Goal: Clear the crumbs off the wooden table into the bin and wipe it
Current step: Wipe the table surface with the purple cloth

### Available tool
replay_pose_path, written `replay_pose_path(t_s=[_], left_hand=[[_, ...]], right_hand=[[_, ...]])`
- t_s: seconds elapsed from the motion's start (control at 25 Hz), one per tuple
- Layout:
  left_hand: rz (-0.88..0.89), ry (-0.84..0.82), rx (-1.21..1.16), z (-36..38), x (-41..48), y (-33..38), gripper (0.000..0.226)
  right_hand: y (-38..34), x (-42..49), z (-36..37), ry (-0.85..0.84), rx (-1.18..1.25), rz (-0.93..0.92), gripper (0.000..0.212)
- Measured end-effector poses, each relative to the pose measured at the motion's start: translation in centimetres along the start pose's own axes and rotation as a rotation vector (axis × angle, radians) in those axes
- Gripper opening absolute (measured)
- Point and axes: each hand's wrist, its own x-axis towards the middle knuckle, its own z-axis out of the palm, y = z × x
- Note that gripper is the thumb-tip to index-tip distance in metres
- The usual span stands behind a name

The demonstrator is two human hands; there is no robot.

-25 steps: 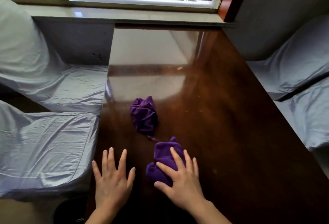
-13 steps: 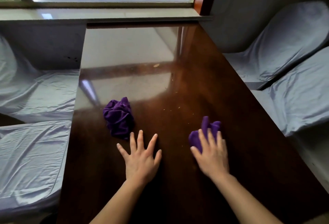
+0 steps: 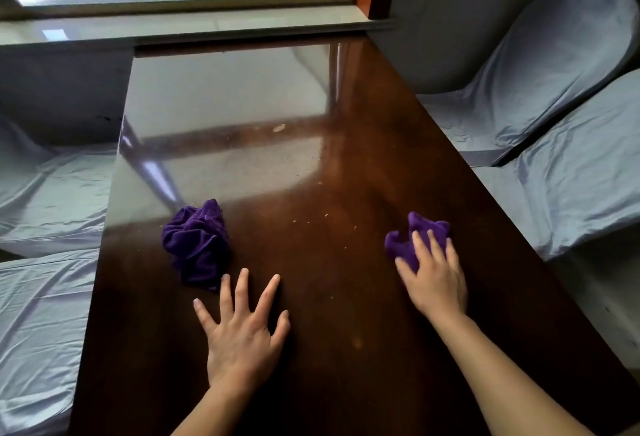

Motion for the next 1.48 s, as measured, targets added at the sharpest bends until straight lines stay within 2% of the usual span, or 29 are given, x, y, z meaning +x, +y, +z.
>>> replay_pose_path(t_s=[0.08,0.12,0.2,0.32,0.4,0.48,0.56,0.64,0.72,0.76,0.8,0.84,0.92,1.04,1.08,1.12,1.16,1.28,1.36,1.4,1.48], left_hand=[[-0.006,0.013,-0.008,0.1,0.2,0.0,0.064],[-0.006,0.015,-0.009,0.1,0.3,0.0,0.064],[-0.002,0.018,-0.01,0.1,0.2,-0.2,0.064],[-0.009,0.029,-0.026,-0.2,0.0,0.0,0.064],[-0.009,0.025,-0.023,-0.2,0.0,0.0,0.064],[-0.007,0.029,-0.015,-0.1,0.1,-0.1,0.064],[-0.005,0.035,-0.011,0.1,0.2,-0.1,0.064],[-0.007,0.044,-0.016,0.1,0.2,0.0,0.064],[-0.008,0.045,-0.022,0.1,0.1,0.0,0.064],[-0.009,0.044,-0.023,0.1,0.1,-0.1,0.064],[-0.009,0.042,-0.023,0.0,0.1,-0.1,0.064],[-0.009,0.04,-0.024,-0.1,0.2,-0.1,0.064],[-0.009,0.037,-0.039,-0.3,0.1,0.0,0.064],[0.0,0.03,-0.05,-0.4,0.1,0.1,0.064],[0.001,0.029,-0.045,-0.4,0.1,0.0,0.064],[0.001,0.028,-0.041,-0.3,0.1,-0.1,0.063],[0.002,0.029,-0.039,-0.3,0.1,-0.1,0.063],[0.009,0.035,-0.037,-0.2,0.1,-0.1,0.064],[0.008,0.031,-0.041,-0.2,0.1,-0.2,0.064],[0.004,0.031,-0.046,-0.3,0.2,-0.2,0.064],[-0.001,0.027,-0.059,-0.4,0.1,-0.3,0.064]], right_hand=[[-2.7,3.2,-0.2,0.007,0.062,0.119,0.064],[-4.2,3.9,-0.2,0.014,0.078,0.094,0.062],[-6.7,2.8,0.7,0.021,0.069,-0.098,0.059],[-8.6,-5.1,2.3,-0.038,0.069,-0.478,0.06],[-7.5,-9.8,2.6,-0.144,0.082,-0.684,0.068],[-5.2,-9.5,2.4,-0.188,0.021,-0.804,0.072],[-3.4,-5.8,1.9,-0.119,-0.042,-0.739,0.067],[-3.2,-0.7,1.0,-0.022,-0.018,-0.512,0.06],[-4.8,3.4,0.2,-0.01,0.051,-0.238,0.059],[-6.1,4.2,0.2,-0.018,0.074,-0.15,0.06],[-7.4,4.2,0.4,-0.014,0.079,-0.136,0.059],[-8.5,3.3,0.9,-0.003,0.07,-0.2,0.058],[-9.6,-1.7,2.7,0.001,0.063,-0.494,0.057],[-7.3,-9.1,3.3,-0.148,0.049,-0.934,0.064],[-5.9,-8.1,2.9,-0.188,0.019,-1.019,0.068],[-4.7,-6.2,2.6,-0.156,-0.045,-1.041,0.069],[-3.9,-3.8,2.2,-0.103,-0.089,-0.983,0.068],[-3.9,3.8,0.3,0.001,-0.031,-0.485,0.058],[-6.6,5.9,0.3,-0.003,0.03,-0.257,0.057],[-8.2,5.7,0.7,0.008,0.031,-0.251,0.057],[-9.8,3.1,1.4,0.022,0.023,-0.444,0.057]])
